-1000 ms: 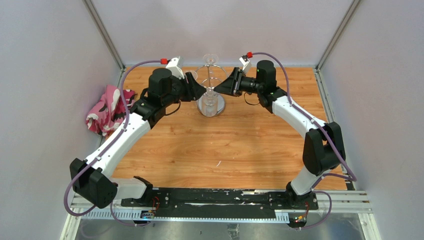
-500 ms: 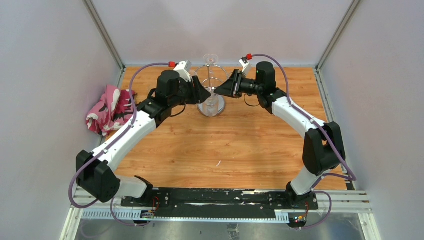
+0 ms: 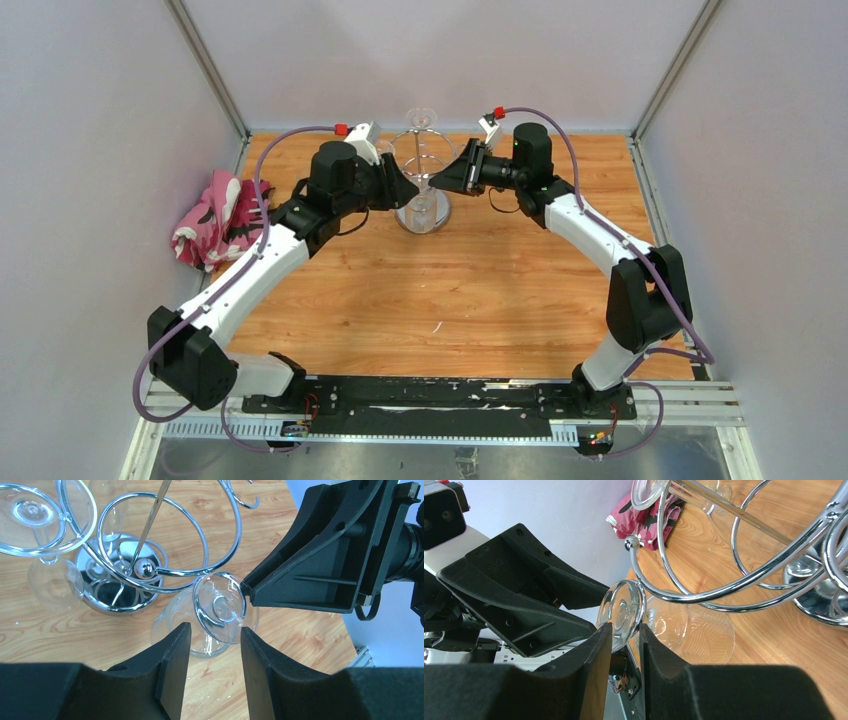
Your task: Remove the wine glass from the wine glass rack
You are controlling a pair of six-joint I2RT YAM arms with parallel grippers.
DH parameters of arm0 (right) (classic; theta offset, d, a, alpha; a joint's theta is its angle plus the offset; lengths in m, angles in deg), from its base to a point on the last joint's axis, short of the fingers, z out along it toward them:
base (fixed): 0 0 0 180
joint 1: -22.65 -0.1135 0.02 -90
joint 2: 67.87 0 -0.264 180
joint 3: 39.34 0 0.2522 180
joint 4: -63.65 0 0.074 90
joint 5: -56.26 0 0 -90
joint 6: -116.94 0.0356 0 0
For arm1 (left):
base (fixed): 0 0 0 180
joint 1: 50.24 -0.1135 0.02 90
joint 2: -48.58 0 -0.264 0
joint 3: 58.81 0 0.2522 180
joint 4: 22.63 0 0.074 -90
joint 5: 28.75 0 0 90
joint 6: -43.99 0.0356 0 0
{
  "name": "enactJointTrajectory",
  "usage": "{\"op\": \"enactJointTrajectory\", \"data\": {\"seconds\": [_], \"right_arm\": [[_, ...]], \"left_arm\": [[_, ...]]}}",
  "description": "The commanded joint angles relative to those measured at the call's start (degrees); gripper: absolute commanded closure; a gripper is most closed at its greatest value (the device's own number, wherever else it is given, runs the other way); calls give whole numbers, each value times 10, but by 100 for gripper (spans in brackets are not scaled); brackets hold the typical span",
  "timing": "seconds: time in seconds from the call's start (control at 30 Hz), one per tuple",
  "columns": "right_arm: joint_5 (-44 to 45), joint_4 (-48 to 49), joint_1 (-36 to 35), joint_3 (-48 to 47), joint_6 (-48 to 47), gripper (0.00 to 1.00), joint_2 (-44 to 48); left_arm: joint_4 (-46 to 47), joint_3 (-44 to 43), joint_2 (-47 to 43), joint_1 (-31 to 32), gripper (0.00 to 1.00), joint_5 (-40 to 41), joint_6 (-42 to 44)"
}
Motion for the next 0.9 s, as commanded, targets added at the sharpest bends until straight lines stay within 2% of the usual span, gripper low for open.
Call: {"op": "enactJointTrajectory", "data": {"seconds": [0.0, 0.87], "right_arm": [[-11, 4, 0, -8, 2, 71, 18], [-33, 15, -6, -45, 22, 76, 35]], "left_arm": [[-6, 1, -16, 5, 55, 6, 11], [28, 7, 32, 5, 63, -8, 21]]}}
